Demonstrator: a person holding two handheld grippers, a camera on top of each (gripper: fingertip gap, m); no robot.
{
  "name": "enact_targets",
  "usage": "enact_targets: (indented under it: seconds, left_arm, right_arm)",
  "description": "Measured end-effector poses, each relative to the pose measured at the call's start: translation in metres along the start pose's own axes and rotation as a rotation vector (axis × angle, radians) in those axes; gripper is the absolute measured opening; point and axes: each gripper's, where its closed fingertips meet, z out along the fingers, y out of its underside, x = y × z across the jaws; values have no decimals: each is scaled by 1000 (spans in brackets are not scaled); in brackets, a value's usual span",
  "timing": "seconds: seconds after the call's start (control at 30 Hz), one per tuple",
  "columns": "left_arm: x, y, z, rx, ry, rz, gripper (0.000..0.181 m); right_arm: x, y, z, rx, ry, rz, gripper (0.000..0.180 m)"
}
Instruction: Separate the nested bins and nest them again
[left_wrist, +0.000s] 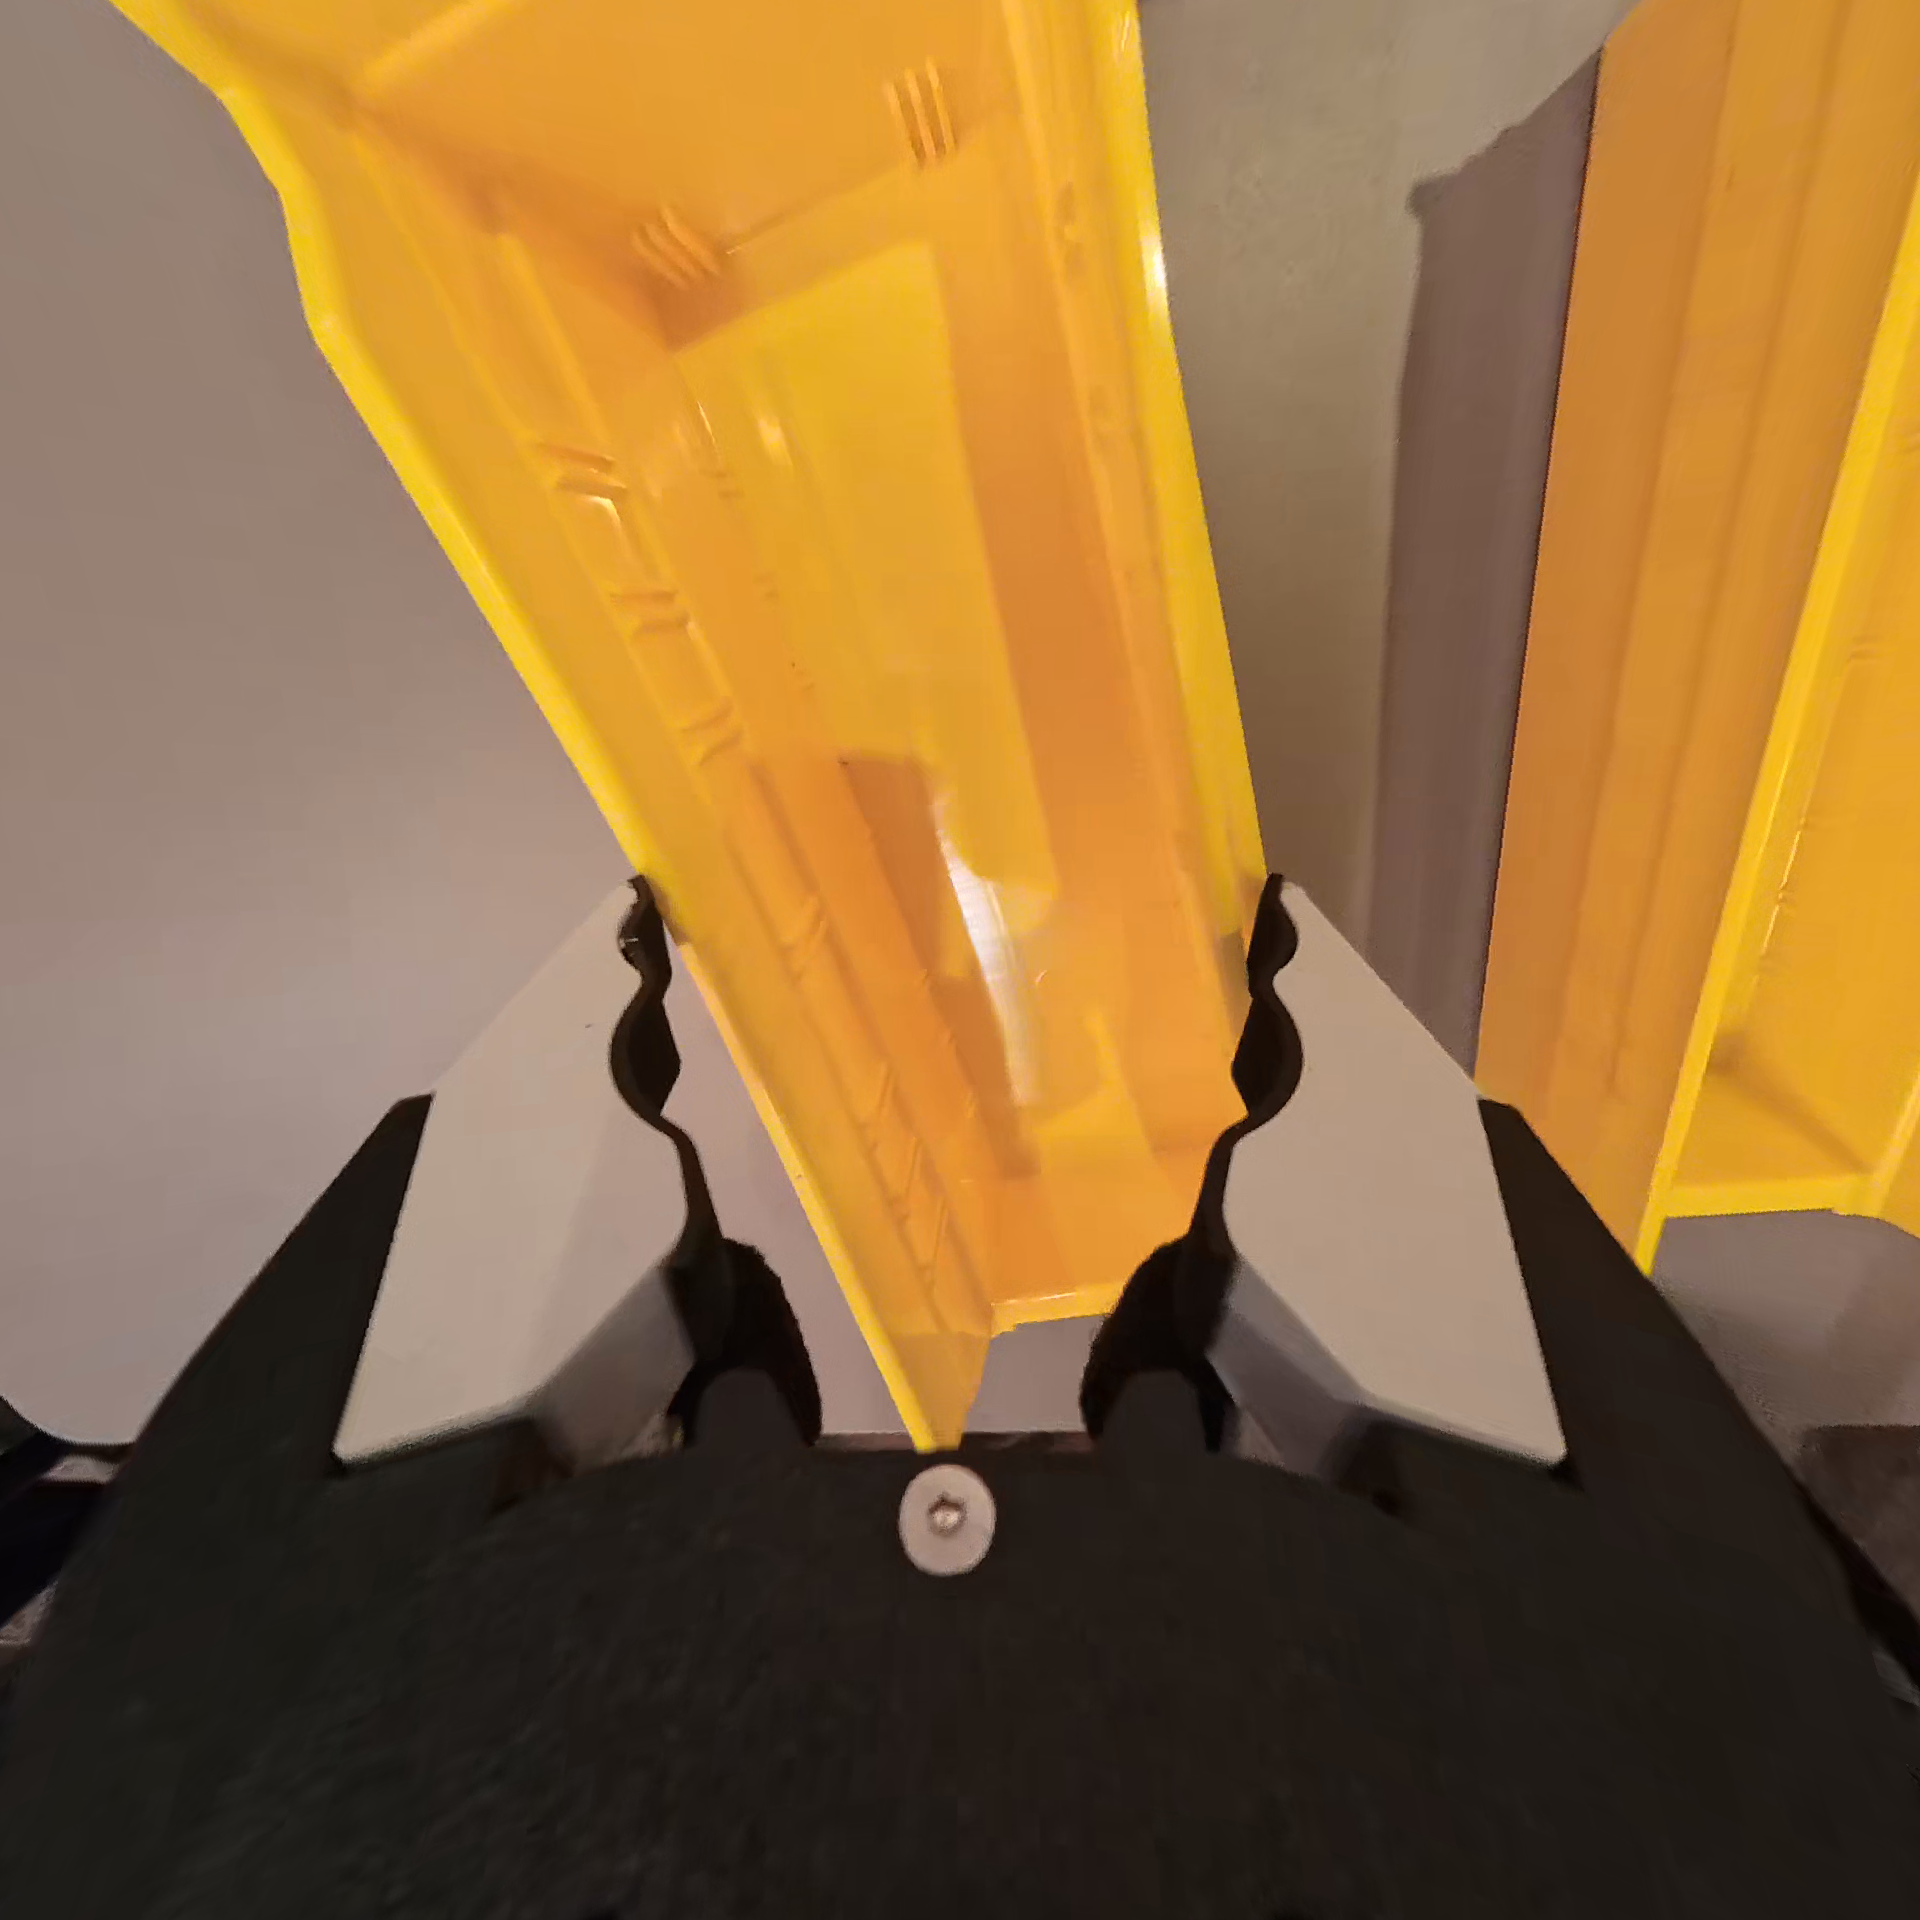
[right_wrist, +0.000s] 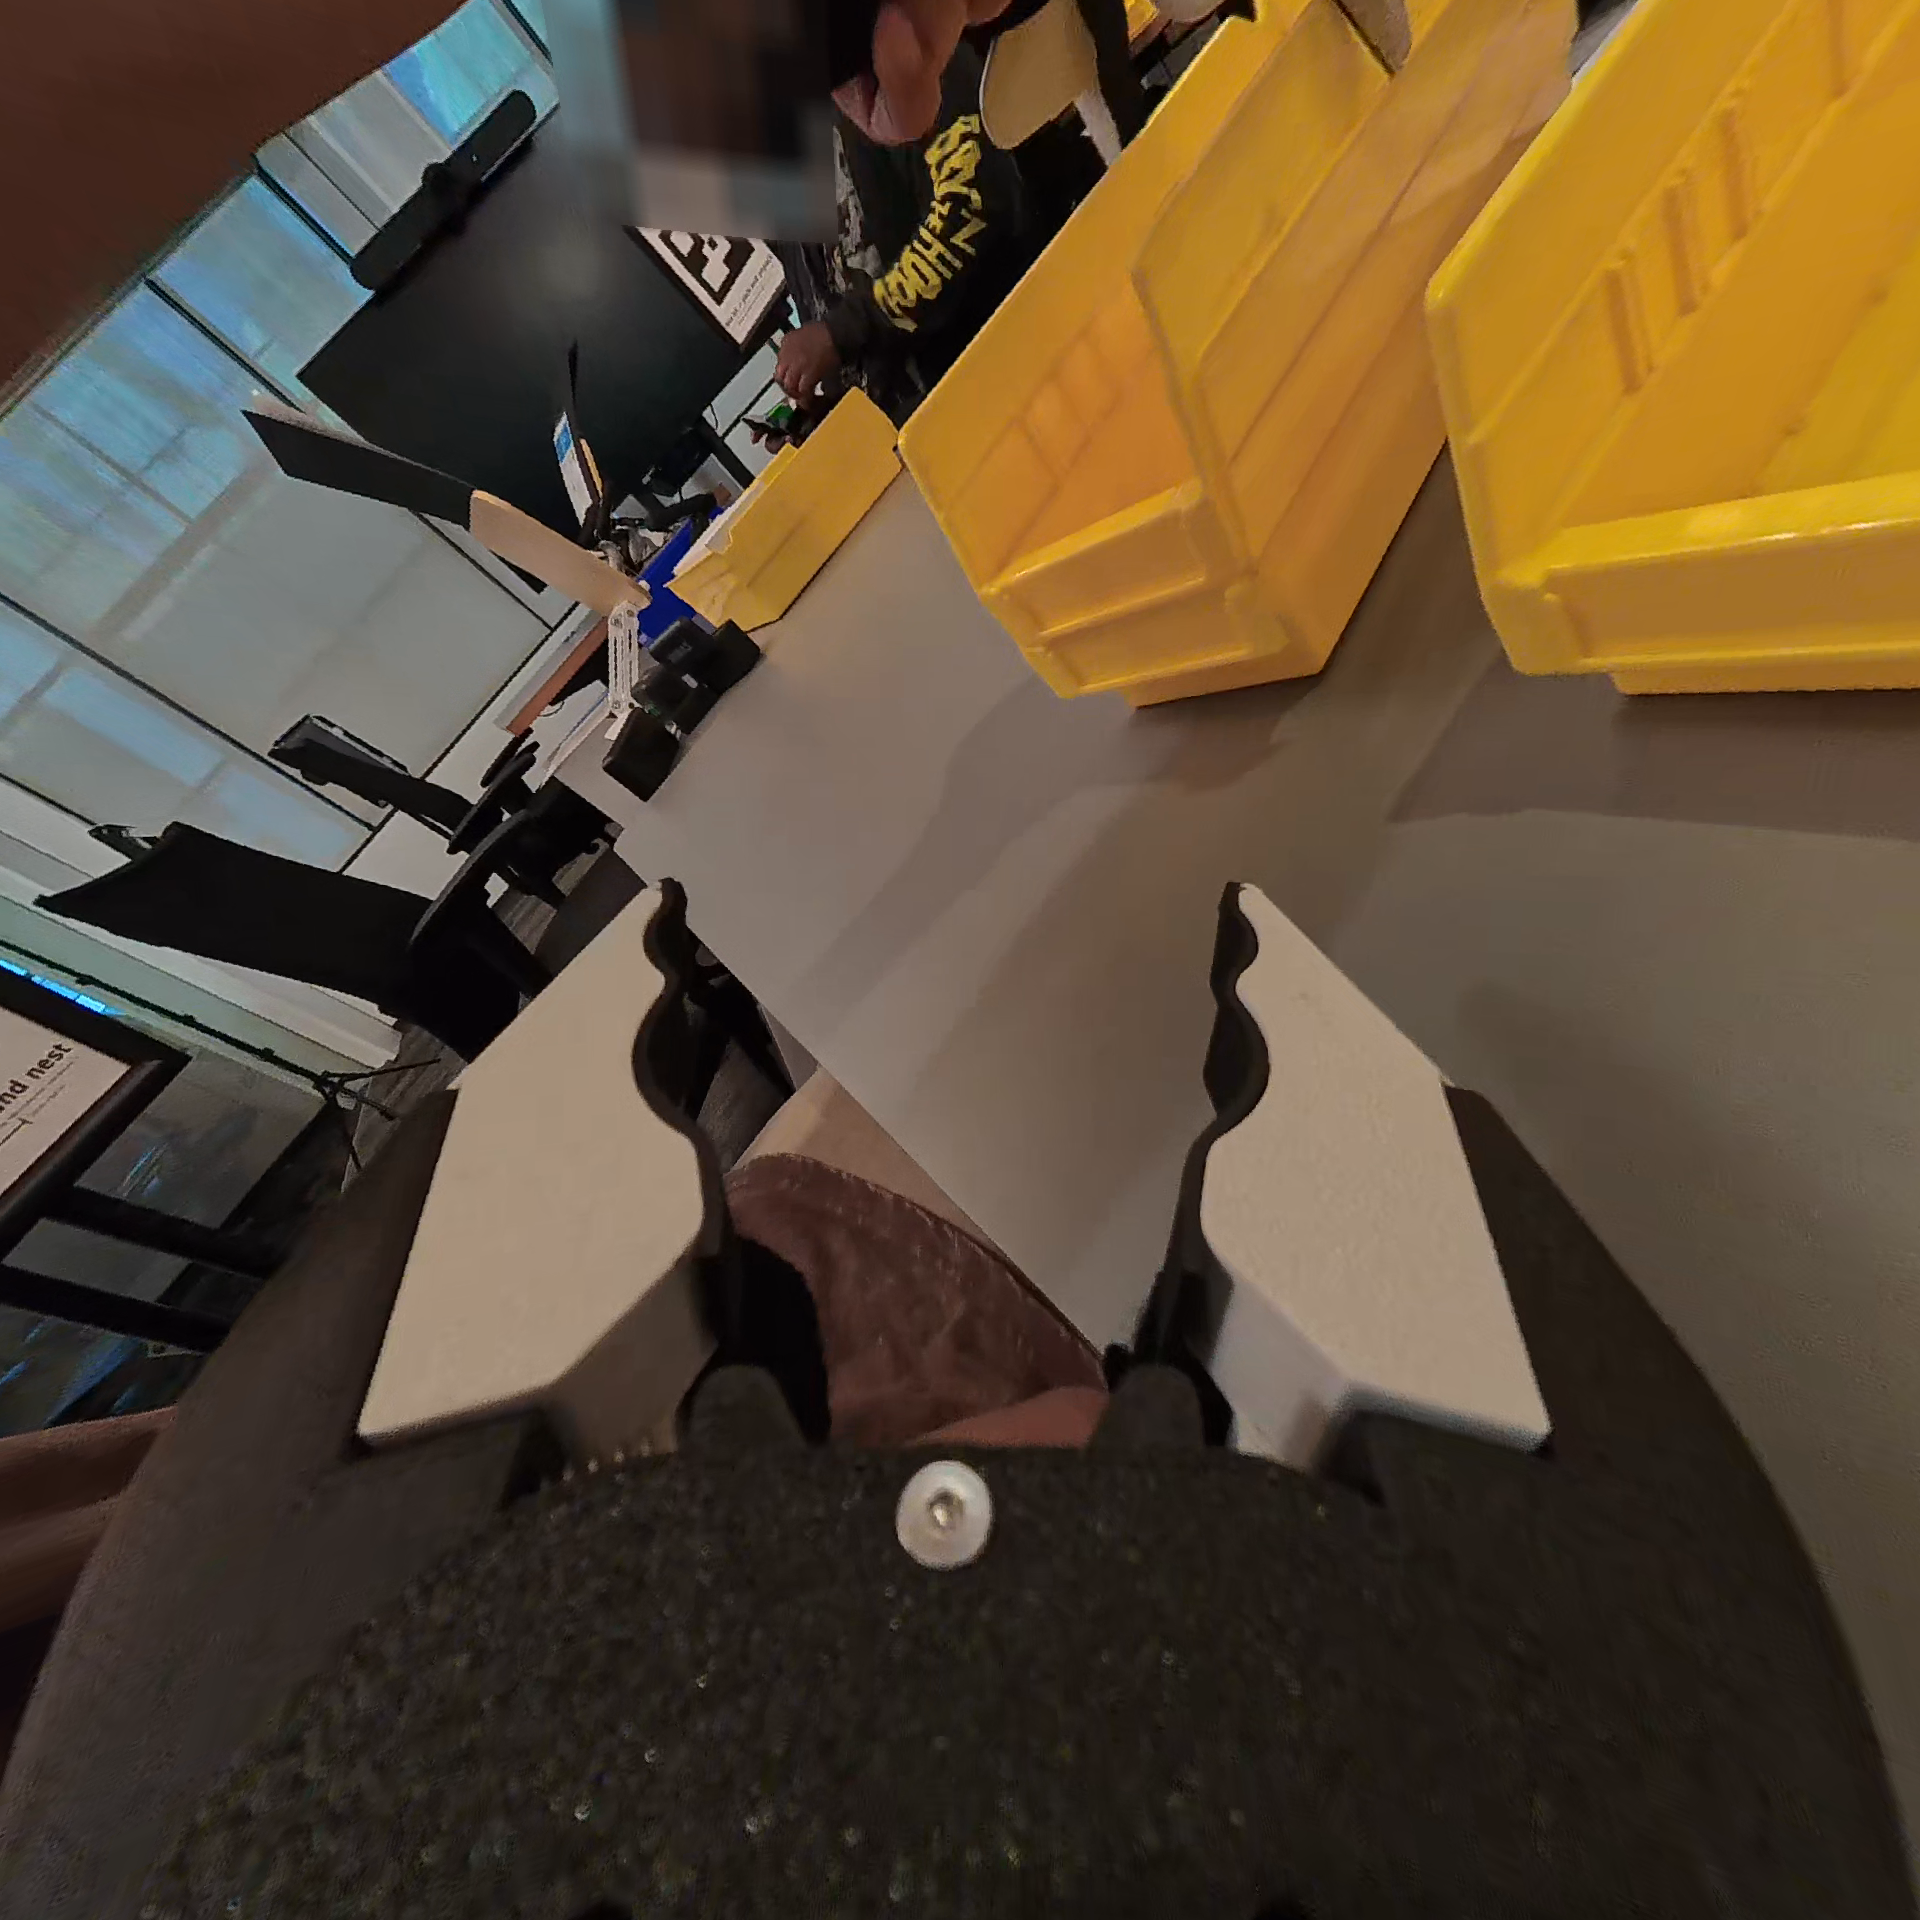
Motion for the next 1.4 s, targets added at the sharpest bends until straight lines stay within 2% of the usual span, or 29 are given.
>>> enact_targets:
  seconds: [0.03, 0.17, 0.33, 0.57, 0.73, 1.03, 1.23, 1.4]
  left_arm:
    - [0, 0, 0, -10, 2, 16, 108]
    - [3, 1, -2, -26, 24, 55, 105]
    - [9, 1, -7, -30, 100, 5, 102]
    - [-3, -3, -14, -35, -74, 164, 99]
    - [2, -2, -18, -49, -23, 143, 100]
    - [2, 0, -11, -59, -29, 145, 92]
    - [9, -5, -17, -44, 50, 107, 90]
    - [-4, -6, -22, -73, -103, 179, 91]
  right_arm:
    - [0, 0, 0, -1, -4, 2, 100]
    - [1, 1, 0, -7, -5, 11, 100]
    - [-1, 6, 4, -31, -17, 13, 100]
    - [-3, 13, 7, -62, -22, -2, 100]
    - [-2, 13, 7, -67, -19, 1, 100]
    - [-4, 16, 8, -81, -26, -2, 100]
    - [-4, 17, 8, -88, -29, 1, 100]
    - [-3, 20, 9, -101, -22, -6, 99]
